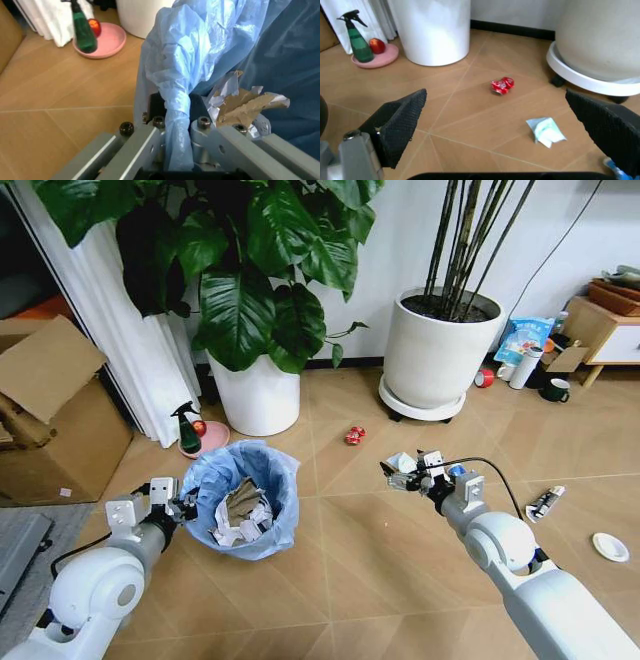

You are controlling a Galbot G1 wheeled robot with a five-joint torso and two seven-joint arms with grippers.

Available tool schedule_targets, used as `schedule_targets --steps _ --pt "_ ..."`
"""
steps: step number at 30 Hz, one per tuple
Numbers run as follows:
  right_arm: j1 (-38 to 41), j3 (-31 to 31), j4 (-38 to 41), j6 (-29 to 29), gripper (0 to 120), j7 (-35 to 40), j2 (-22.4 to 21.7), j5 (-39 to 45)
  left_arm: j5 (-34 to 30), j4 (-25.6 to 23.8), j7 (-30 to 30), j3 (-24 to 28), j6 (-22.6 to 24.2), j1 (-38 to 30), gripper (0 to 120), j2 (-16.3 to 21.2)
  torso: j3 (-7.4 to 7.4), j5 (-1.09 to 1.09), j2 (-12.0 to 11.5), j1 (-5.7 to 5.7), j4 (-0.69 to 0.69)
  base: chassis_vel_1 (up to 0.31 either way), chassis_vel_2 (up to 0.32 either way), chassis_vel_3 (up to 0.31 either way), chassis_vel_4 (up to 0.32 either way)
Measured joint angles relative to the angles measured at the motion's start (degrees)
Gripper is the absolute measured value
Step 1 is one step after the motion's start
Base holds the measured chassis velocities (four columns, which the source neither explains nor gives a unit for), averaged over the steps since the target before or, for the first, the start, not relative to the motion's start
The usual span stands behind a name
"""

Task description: Pick up the trash bin and place the garbage on the floor into it.

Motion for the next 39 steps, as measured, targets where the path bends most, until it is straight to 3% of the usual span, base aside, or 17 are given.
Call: schedule_targets --steps 39 --pt "-5.52 2.03 1.58 1.38 100 -1.46 0.56 -3.06 0.57 -1.97 0.09 0.24 -0.85 1.23 0 -0.35 0.00 0.03 0.00 0.00 0.00 -0.140 -0.151 0.142 0.141"
